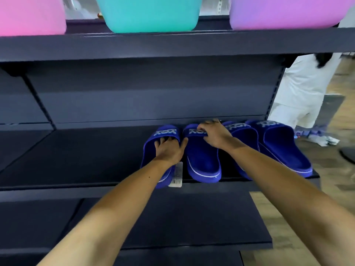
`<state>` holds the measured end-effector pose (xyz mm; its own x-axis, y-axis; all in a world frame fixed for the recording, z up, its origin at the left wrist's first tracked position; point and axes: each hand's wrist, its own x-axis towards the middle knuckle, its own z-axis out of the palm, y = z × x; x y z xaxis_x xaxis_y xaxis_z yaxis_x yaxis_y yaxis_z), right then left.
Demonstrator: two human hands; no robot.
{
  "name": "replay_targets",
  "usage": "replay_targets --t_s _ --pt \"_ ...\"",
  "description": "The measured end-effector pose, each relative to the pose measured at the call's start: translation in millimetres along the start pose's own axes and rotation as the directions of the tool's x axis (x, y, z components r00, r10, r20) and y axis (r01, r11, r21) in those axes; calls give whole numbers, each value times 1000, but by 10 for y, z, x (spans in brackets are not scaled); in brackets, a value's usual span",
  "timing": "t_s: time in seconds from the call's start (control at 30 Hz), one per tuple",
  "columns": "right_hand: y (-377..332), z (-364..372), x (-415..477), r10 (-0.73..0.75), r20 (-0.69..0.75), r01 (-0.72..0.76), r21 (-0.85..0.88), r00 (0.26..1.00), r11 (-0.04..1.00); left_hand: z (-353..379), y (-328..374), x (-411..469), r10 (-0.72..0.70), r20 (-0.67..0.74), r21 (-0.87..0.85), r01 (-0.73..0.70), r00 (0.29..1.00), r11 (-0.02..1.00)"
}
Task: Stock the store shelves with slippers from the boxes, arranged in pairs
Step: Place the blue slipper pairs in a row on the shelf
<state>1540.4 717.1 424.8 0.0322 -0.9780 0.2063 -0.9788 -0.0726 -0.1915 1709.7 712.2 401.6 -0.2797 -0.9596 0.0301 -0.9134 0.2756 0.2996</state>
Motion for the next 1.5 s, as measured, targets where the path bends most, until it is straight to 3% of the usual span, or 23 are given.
replay_targets --t_s 0.1,0.2,0.33,0.47,0.57,0.67,0.73,0.83,1.07,1.27,1.5 --pt "80 96 5 63 -27 -67 -215 998 974 72 116 159 -17 -6 -36 16 1000 999" --pt "103 166 31 198 -27 -198 -278 980 940 75 124 304 -15 70 -90 22 997 996" --pt "48 194 113 246 -23 -237 -374 969 897 13 97 340 -16 131 23 13 991 1000" --pt "-4 162 124 321 -45 -322 -213 946 922 -9 11 178 46 116 82 -56 992 995" --pt "-175 142 32 280 -104 -291 -118 954 949 -26 -180 -6 118 115 37 -123 986 992" --pt "-477 138 -136 258 -136 -265 -34 957 964 -121 -394 -124 214 125 121 -229 969 966" --pt "-673 166 -272 277 -47 -278 -28 960 960 -181 -503 -173 266 182 150 -294 947 944" --pt "-863 238 -476 340 112 -338 -41 934 940 -160 -612 -254 311 263 49 -334 913 941" --pt "-878 382 -652 338 59 -324 -166 939 931 67 -392 -369 203 119 -60 -197 972 979" --pt "-764 368 -639 354 153 -319 -214 923 923 53 -466 -251 383 140 -139 -364 913 921" --pt "-722 328 -950 240 -135 -241 9 961 970 64 -547 -435 450 -48 -112 -453 892 885"
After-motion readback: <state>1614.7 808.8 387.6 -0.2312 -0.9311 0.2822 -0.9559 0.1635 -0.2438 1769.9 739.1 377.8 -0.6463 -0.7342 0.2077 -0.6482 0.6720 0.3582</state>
